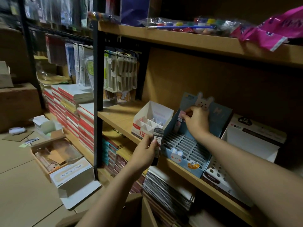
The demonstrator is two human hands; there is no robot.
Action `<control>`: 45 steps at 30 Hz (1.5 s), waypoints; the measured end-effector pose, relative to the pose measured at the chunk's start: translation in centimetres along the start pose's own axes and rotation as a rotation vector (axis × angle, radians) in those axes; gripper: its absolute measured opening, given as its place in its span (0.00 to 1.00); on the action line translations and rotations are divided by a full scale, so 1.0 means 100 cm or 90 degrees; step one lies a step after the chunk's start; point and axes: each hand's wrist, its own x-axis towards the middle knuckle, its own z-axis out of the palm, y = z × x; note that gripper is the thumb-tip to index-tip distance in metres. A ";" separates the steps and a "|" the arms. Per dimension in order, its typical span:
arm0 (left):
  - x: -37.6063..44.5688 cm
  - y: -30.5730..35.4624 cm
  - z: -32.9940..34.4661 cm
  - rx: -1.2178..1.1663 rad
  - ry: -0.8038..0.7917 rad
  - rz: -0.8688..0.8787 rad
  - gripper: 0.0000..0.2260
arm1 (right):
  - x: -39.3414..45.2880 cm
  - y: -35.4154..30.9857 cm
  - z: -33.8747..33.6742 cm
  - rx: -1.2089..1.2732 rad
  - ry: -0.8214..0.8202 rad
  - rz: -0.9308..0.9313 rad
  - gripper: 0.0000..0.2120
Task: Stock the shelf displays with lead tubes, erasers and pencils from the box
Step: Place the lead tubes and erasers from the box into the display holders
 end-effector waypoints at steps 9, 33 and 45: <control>-0.006 0.003 -0.003 -0.143 -0.045 -0.024 0.08 | -0.014 -0.004 -0.011 -0.091 -0.047 -0.045 0.15; -0.004 0.042 -0.037 -0.010 0.015 0.119 0.14 | -0.013 -0.077 -0.031 0.043 -0.266 -0.182 0.09; 0.039 0.000 -0.044 0.184 0.239 0.095 0.36 | 0.046 -0.067 0.038 0.025 -0.069 -0.227 0.08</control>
